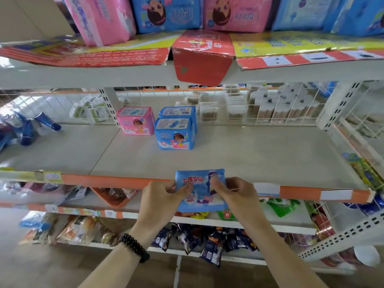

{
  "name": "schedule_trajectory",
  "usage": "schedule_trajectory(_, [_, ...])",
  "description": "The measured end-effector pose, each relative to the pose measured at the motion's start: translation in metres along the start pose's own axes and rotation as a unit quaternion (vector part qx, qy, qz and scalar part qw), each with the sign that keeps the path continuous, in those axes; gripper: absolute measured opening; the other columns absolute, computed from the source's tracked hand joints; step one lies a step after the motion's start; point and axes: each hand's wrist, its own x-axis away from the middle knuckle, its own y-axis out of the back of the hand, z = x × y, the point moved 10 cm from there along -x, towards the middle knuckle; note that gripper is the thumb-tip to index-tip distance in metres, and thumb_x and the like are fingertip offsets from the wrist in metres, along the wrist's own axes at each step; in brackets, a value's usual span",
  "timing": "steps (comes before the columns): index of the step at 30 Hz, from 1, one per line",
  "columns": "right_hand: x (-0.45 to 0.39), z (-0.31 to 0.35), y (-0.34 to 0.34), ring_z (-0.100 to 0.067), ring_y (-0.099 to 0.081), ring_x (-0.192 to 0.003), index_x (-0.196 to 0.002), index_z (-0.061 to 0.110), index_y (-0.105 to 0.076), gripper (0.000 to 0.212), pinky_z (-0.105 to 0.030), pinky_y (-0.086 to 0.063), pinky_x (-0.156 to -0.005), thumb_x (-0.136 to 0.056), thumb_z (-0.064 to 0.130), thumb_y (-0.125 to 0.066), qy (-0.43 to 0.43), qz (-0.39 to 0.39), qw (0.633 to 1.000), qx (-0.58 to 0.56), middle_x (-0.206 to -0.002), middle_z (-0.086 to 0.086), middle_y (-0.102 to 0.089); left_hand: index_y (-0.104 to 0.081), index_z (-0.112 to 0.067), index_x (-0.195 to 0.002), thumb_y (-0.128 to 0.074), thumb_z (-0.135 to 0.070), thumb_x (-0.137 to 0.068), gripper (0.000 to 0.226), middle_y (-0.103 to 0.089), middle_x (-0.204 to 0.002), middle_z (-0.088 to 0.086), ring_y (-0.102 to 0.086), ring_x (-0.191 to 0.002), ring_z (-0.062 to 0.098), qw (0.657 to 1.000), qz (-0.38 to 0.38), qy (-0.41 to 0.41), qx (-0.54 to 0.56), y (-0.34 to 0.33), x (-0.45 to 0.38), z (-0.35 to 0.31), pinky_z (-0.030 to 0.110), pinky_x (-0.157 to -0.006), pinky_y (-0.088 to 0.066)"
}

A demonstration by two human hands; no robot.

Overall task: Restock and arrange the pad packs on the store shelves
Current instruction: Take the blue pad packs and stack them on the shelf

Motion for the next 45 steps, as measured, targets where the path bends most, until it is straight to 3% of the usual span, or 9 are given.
schedule_trajectory(4, [-0.008, -0.002, -0.012, 0.005, -0.055, -0.049, -0.087, 0.014, -0.064, 0.036, -0.012, -0.039, -0.044, -0.077, 0.043, -0.082, -0.009, -0.028, 0.999, 0.043, -0.073, 0.005, -0.067, -0.076, -0.031, -0.077, -0.075, -0.043, -0.086, 0.014, -0.073, -0.064, -0.009, -0.068, -0.055, 0.012, 0.999, -0.001, -0.015, -0.049, 0.007, -0.011, -0.006, 0.038, -0.052, -0.053])
schedule_trajectory(8, [-0.018, 0.003, -0.027, 0.002, -0.058, -0.052, -0.087, 0.015, -0.062, 0.031, -0.014, -0.042, -0.044, -0.079, 0.038, -0.082, -0.010, -0.046, 0.998, 0.035, -0.076, 0.002, -0.067, -0.073, -0.043, -0.071, -0.074, -0.046, -0.085, 0.014, -0.072, -0.063, 0.001, -0.056, -0.047, 0.015, 0.999, 0.010, -0.024, -0.038, 0.019, -0.028, -0.006, 0.033, -0.047, -0.043])
schedule_trajectory(10, [-0.023, 0.005, -0.034, -0.005, -0.062, -0.061, -0.088, 0.015, -0.062, 0.030, -0.014, -0.044, -0.046, -0.080, 0.036, -0.081, -0.015, -0.055, 0.998, 0.029, -0.082, 0.000, -0.070, -0.071, -0.048, -0.073, -0.075, -0.044, -0.085, 0.013, -0.075, -0.067, -0.005, -0.068, -0.058, 0.018, 0.999, 0.025, -0.025, -0.022, 0.024, -0.038, -0.004, 0.039, -0.054, -0.055])
schedule_trajectory(15, [-0.037, 0.008, -0.050, -0.019, -0.066, -0.072, -0.086, 0.013, -0.063, 0.030, -0.025, -0.049, -0.056, -0.081, 0.037, -0.080, -0.006, -0.084, 0.996, 0.027, -0.083, -0.004, -0.071, -0.078, -0.037, -0.092, -0.082, -0.040, -0.077, 0.016, -0.077, -0.084, -0.015, -0.075, -0.078, 0.010, 0.995, 0.091, -0.030, 0.010, 0.029, -0.063, 0.008, 0.044, -0.074, -0.062])
schedule_trajectory(19, [-0.050, 0.005, -0.061, -0.022, -0.068, -0.072, -0.084, 0.015, -0.064, 0.027, -0.036, -0.050, -0.057, -0.084, 0.038, -0.077, -0.001, -0.098, 0.994, 0.048, -0.079, -0.002, -0.071, -0.075, -0.029, -0.105, -0.085, -0.046, -0.071, 0.039, -0.078, -0.093, -0.013, -0.076, -0.080, 0.011, 0.990, 0.133, -0.038, 0.025, 0.029, -0.079, 0.018, 0.041, -0.073, -0.063])
schedule_trajectory(24, [-0.054, 0.006, -0.070, -0.017, -0.069, -0.072, -0.085, 0.013, -0.066, 0.023, -0.028, -0.050, -0.055, -0.088, 0.035, -0.073, 0.019, -0.116, 0.990, 0.076, -0.080, 0.000, -0.072, -0.073, -0.028, -0.111, -0.086, -0.040, -0.075, 0.040, -0.077, -0.094, -0.014, -0.075, -0.079, 0.010, 0.988, 0.142, -0.060, 0.016, 0.028, -0.094, 0.027, 0.039, -0.068, -0.064])
schedule_trajectory(29, [-0.052, 0.004, -0.060, -0.021, -0.070, -0.070, -0.082, 0.010, -0.067, 0.022, -0.045, -0.055, -0.061, -0.091, 0.030, -0.070, 0.027, -0.133, 0.988, 0.071, -0.076, -0.003, -0.073, -0.072, -0.036, -0.101, -0.082, -0.041, -0.074, 0.029, -0.076, -0.090, -0.019, -0.074, -0.078, 0.010, 0.987, 0.148, -0.055, 0.012, 0.012, -0.101, 0.027, 0.041, -0.068, -0.063])
schedule_trajectory(36, [-0.074, 0.000, -0.023, -0.012, -0.066, -0.068, -0.079, 0.020, -0.070, 0.019, -0.018, -0.041, -0.050, -0.093, 0.032, -0.066, 0.048, -0.140, 0.982, 0.117, -0.078, 0.000, -0.071, -0.068, -0.035, -0.107, -0.081, -0.036, -0.079, 0.030, -0.076, -0.093, -0.018, -0.073, -0.080, 0.006, 0.989, 0.141, -0.040, -0.006, -0.026, -0.113, 0.019, 0.039, -0.071, -0.063])
schedule_trajectory(45, [-0.141, -0.004, 0.009, -0.011, -0.065, -0.081, -0.092, 0.017, -0.077, 0.020, -0.022, -0.044, -0.068, -0.091, 0.036, -0.069, 0.101, -0.097, 0.974, 0.180, -0.093, -0.002, -0.069, -0.064, -0.023, -0.114, -0.078, -0.021, -0.084, 0.032, -0.074, -0.104, -0.011, -0.070, -0.088, 0.002, 0.998, 0.058, -0.036, -0.008, -0.071, -0.143, 0.007, 0.015, -0.067, -0.057])
